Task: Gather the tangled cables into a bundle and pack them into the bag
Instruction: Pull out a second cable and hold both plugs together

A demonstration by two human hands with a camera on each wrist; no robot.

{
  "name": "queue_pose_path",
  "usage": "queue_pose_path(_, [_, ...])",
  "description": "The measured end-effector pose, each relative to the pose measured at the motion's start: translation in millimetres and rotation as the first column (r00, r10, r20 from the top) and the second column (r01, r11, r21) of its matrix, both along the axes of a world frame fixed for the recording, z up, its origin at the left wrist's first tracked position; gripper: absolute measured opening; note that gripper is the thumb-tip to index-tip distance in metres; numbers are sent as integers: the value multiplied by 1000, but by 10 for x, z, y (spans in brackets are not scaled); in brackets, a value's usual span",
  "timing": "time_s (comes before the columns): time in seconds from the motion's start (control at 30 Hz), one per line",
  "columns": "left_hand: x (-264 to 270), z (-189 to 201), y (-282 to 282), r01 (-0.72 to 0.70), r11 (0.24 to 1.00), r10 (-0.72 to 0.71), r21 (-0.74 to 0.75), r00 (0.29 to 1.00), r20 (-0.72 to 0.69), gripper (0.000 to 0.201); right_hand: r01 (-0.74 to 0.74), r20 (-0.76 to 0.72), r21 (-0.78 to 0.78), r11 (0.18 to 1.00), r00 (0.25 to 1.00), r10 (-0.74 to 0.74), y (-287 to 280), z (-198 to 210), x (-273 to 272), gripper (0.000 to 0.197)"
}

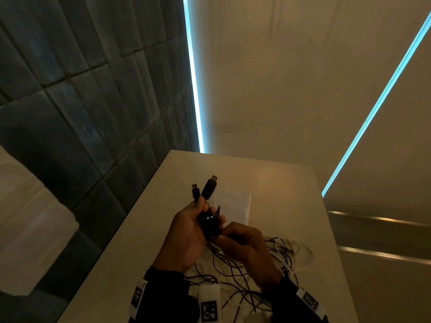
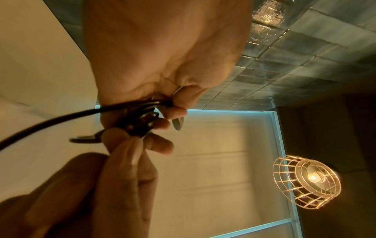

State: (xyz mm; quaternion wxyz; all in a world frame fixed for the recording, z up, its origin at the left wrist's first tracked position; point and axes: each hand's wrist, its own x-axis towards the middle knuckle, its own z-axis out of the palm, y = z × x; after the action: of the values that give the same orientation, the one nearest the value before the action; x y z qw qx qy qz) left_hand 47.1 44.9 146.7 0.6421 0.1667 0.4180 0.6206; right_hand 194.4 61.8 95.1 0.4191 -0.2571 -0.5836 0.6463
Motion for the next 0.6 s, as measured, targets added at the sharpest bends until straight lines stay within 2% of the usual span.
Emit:
queue_pose_path(0.1, [-31,23,-25,30,994,-40,106,995,90,31,-34,3,-38,999,999,34,4,-88,54,12])
queue_pose_path(0.23, [-8,50,-33,-14,975,-7,221,996,91,32,-47,50,-97,994,997,52,44,-385,71,23])
queue_pose_path(0.33, [-25,18,-15,-82,969,64,233,994,84,33,-9,140,-122,992,990,26,83,-650,95,26])
queue_pose_path(0.5, [-59,-32,0,-148,967,148,208,989,13,32,95,371,-37,995,926,-75,146,-1096,187,33])
queue_pose_path(0.6, [-93,-52,-2,-187,962,186,198,982,24,33,88,389,-64,994,919,-57,116,-1197,197,34])
